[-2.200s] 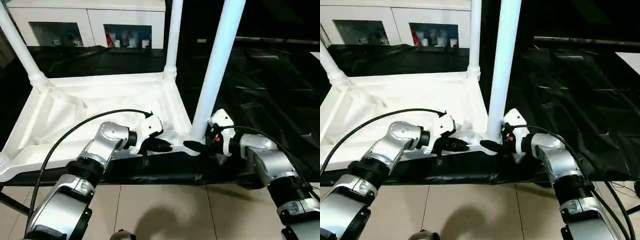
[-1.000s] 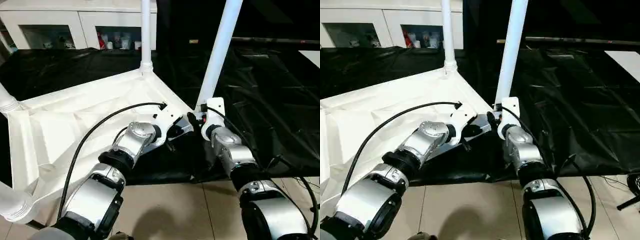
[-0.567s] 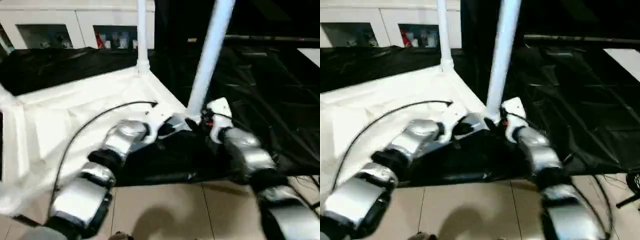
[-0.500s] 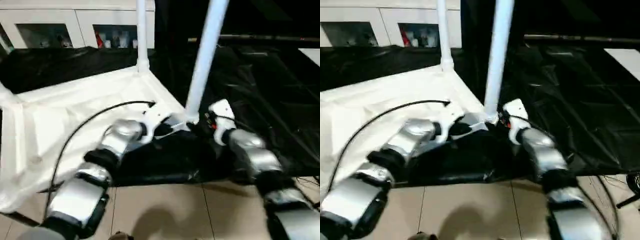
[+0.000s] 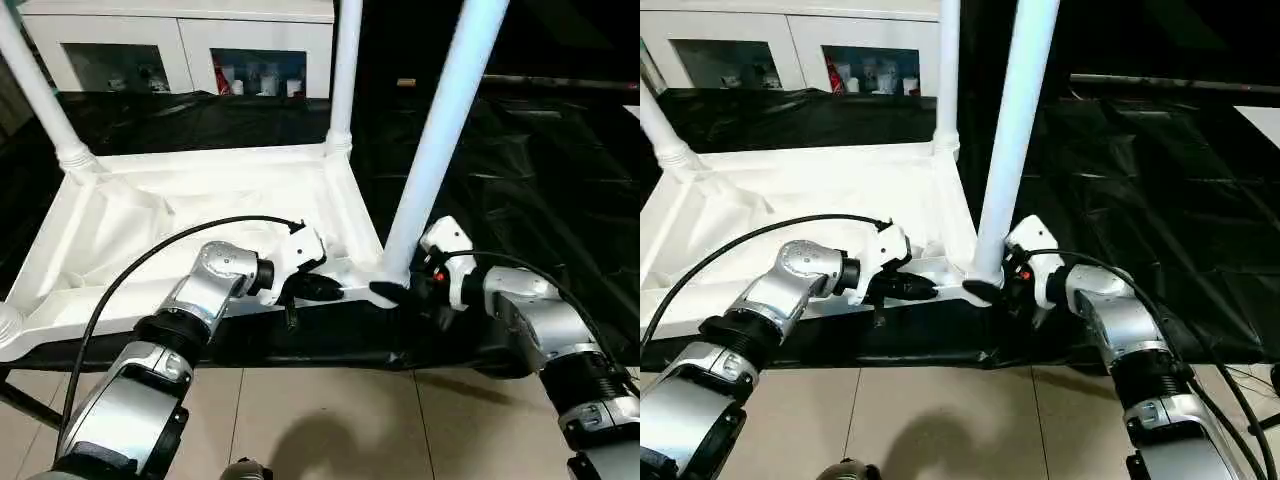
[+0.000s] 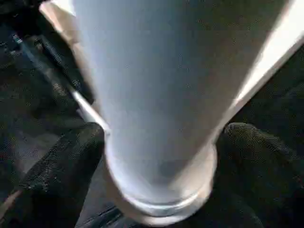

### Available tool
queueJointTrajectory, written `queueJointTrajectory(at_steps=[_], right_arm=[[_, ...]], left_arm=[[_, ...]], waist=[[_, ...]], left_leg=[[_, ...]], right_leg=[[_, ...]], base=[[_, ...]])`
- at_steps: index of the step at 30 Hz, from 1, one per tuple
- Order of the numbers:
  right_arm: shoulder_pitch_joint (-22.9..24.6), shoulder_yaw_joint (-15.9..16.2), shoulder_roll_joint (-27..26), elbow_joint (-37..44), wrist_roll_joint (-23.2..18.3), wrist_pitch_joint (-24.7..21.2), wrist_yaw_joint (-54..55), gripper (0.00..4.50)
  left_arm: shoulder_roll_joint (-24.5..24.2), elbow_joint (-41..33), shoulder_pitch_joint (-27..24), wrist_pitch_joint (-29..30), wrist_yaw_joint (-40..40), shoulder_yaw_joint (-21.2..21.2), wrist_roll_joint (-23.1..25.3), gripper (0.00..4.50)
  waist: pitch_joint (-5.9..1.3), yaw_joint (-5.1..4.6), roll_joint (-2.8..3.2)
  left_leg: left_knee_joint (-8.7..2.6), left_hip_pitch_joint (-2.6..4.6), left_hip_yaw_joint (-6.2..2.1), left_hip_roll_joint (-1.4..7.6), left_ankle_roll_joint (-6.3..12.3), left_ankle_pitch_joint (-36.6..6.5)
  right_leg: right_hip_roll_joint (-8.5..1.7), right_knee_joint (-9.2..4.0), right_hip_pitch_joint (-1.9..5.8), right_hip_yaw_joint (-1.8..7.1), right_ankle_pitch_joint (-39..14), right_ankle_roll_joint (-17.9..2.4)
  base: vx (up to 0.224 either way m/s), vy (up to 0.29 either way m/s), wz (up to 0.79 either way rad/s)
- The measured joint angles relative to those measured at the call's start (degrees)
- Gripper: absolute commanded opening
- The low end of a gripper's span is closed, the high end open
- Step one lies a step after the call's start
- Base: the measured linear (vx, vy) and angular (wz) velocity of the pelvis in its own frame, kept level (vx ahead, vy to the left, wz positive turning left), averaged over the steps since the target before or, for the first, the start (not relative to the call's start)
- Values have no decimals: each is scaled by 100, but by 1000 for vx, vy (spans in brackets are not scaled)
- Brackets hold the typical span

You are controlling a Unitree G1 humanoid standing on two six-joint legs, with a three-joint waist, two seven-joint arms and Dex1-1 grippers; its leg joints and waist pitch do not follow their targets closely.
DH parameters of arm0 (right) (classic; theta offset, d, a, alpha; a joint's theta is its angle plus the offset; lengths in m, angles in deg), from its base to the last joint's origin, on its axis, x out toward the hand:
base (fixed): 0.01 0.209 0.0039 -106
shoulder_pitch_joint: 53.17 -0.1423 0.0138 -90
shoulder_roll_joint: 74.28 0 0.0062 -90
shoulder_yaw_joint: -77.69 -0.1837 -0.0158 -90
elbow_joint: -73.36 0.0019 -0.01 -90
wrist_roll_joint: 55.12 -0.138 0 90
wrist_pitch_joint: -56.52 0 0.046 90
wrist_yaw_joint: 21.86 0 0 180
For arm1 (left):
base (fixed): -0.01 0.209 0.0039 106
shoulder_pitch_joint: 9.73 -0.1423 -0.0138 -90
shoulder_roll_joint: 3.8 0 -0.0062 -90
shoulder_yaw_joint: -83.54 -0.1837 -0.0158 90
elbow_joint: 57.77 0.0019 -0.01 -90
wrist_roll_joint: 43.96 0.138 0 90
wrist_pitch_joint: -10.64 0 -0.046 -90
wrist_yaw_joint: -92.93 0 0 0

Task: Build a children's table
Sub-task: Rotate leg to tighten

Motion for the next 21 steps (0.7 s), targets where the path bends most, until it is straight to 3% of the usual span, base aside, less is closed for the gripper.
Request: queueJointTrajectory(at_steps=[15,21], right_arm=[[5,-8,-101,-9,-6,-1,-44,297],[9,-22,-164,-39,-5,1,-20,275]], left_arm=[[-71,-250,-120,153,-65,0,-26,0],[-108,-312,-154,224,-89,2,-42,0]], waist=[[0,-15,-1],[1,-36,-6]], left_leg=[[0,-3,0,1,0,0],[0,0,0,2,0,0]], right_leg=[[0,0,-3,-1,-1,1],[1,0,-3,-1,-1,2]], base=[[0,0,0],[0,0,0]])
